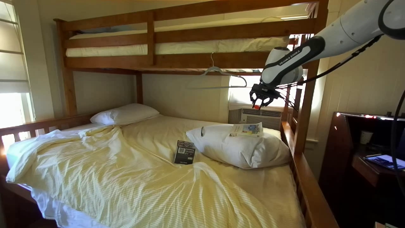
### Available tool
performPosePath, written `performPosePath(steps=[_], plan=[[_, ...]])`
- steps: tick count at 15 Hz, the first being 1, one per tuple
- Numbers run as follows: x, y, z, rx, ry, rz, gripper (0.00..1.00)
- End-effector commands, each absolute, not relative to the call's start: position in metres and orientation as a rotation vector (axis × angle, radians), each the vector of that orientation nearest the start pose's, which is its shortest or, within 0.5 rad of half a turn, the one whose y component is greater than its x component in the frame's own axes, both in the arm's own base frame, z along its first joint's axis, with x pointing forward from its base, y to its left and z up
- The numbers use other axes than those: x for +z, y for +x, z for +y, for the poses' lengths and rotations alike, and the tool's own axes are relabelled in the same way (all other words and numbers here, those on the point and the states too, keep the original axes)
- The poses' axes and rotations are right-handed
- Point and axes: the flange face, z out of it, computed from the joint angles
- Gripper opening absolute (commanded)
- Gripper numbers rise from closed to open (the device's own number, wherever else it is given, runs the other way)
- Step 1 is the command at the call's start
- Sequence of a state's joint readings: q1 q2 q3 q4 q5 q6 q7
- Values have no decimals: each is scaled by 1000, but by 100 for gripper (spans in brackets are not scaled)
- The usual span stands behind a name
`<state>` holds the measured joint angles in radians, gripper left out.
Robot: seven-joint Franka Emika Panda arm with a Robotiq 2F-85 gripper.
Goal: Put the yellow ring and orange ring on the book
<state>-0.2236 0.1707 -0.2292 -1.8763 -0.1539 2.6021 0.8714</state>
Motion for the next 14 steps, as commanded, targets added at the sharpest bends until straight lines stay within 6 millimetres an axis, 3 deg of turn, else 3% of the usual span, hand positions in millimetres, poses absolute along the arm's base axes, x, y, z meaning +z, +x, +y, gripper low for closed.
performPosePath(steps=[1,3,6,14], plan=[[472,628,-251,-923,-2547,1674,9],[465,647,-241,-934,-2586,1639,9],[446,665,-242,-905,-2643,1635,9],[390,679,-263,-774,-2708,1706,9]])
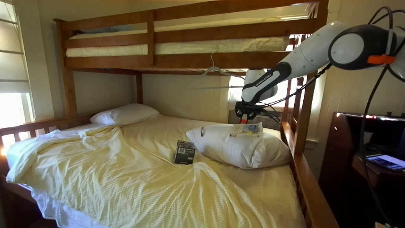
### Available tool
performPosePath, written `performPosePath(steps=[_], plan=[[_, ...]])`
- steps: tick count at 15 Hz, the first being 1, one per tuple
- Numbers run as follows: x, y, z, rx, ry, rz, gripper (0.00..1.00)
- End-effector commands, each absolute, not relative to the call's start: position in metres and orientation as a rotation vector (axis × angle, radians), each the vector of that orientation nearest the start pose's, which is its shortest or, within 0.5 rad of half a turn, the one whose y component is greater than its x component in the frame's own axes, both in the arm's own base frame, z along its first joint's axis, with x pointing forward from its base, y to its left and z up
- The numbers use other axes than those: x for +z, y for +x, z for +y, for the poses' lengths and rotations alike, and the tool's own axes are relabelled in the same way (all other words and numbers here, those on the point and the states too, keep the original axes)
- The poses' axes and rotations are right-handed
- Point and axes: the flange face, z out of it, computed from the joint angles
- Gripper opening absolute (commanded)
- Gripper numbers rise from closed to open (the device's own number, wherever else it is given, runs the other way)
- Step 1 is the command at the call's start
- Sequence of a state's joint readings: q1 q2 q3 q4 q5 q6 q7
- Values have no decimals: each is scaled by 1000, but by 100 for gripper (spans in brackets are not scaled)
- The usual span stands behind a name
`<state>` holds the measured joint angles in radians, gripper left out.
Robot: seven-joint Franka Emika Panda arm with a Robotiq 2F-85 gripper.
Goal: Put the yellow ring and orange ring on the book
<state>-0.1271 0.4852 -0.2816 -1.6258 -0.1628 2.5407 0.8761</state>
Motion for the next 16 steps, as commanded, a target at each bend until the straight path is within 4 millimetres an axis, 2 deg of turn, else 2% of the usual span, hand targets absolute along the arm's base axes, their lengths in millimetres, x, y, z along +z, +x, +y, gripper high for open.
performPosePath(steps=[1,2,3,5,6,16], plan=[[385,681,-267,-764,-2699,1717,9],[384,682,-270,-748,-2683,1723,9],[384,673,-264,-769,-2702,1699,34],[380,676,-268,-766,-2697,1709,34],[380,677,-268,-767,-2696,1710,9],[339,663,-316,-634,-2567,1900,9]])
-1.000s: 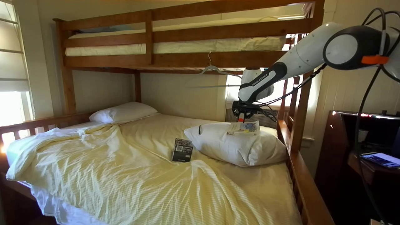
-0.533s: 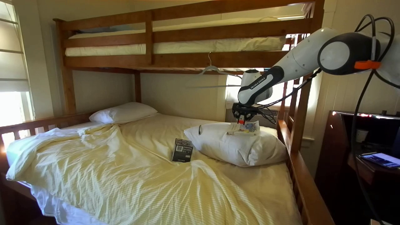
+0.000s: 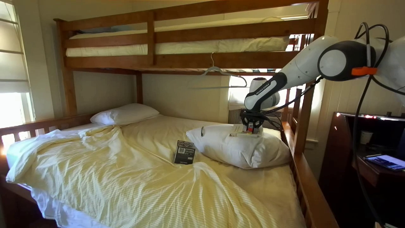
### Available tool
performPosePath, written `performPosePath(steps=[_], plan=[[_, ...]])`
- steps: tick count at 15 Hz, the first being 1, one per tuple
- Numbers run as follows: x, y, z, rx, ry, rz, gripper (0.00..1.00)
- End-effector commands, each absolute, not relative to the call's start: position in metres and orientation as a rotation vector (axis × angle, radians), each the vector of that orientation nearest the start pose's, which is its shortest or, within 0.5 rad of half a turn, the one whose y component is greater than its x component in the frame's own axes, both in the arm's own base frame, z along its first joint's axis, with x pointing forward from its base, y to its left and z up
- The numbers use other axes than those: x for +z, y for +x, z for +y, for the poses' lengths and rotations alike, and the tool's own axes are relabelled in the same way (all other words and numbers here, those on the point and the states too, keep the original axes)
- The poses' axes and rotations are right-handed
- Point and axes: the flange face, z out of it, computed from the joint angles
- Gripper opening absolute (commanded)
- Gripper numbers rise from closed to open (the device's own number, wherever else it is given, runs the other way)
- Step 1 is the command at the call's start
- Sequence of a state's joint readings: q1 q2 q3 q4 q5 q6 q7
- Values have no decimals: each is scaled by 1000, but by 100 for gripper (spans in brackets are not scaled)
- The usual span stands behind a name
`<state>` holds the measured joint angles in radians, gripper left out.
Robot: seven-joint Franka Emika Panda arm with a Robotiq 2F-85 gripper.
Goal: Put the yellow ring and orange ring on the book
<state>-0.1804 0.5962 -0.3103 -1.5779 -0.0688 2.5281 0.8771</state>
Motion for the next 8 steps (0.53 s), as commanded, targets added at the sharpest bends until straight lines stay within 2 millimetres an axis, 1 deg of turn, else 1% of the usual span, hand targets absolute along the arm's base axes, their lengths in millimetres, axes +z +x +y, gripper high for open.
performPosePath(steps=[1,3,4,5,6,8], plan=[[339,662,-319,-636,-2554,1910,9],[341,662,-322,-643,-2533,1928,9],[343,661,-323,-647,-2525,1938,11],[346,660,-324,-653,-2518,1943,59],[350,659,-326,-663,-2510,1949,61],[357,657,-330,-681,-2498,1962,73]])
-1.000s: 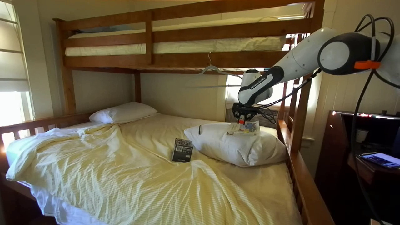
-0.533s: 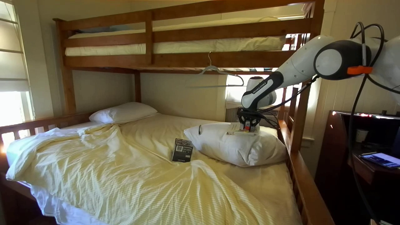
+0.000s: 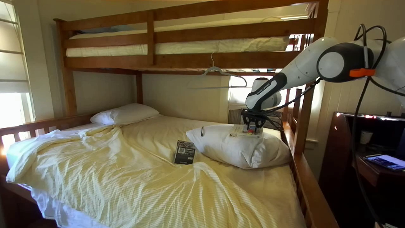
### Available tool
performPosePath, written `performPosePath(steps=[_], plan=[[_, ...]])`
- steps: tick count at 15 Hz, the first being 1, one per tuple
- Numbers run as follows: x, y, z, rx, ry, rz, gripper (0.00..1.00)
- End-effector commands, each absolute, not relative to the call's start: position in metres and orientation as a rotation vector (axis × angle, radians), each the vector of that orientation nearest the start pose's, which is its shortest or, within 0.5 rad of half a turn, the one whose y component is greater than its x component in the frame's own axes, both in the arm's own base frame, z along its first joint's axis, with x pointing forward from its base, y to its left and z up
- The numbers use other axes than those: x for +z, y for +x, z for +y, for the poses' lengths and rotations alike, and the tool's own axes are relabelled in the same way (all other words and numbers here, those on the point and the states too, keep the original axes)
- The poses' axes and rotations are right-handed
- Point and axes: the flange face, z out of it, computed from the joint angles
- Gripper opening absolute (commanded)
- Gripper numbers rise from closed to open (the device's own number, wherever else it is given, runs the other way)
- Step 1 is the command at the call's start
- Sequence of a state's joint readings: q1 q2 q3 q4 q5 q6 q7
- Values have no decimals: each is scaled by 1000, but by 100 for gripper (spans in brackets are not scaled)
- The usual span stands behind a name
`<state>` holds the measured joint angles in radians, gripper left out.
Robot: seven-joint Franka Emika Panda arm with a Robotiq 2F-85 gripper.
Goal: Put the yellow ring and orange ring on the book
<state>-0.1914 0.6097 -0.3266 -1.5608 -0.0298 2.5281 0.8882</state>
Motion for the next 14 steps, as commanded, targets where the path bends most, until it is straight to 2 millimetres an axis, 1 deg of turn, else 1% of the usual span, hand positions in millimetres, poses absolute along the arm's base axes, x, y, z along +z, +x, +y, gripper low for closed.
performPosePath(steps=[1,3,4,7,9,10,14], plan=[[360,656,-331,-688,-2493,1967,81],[370,654,-332,-718,-2480,1973,95],[378,652,-330,-735,-2481,1969,99],[401,649,-321,-751,-2498,1909,100],[417,651,-303,-727,-2566,1779,100],[421,652,-285,-695,-2658,1671,100],[430,655,-227,-586,-2843,1388,100]])
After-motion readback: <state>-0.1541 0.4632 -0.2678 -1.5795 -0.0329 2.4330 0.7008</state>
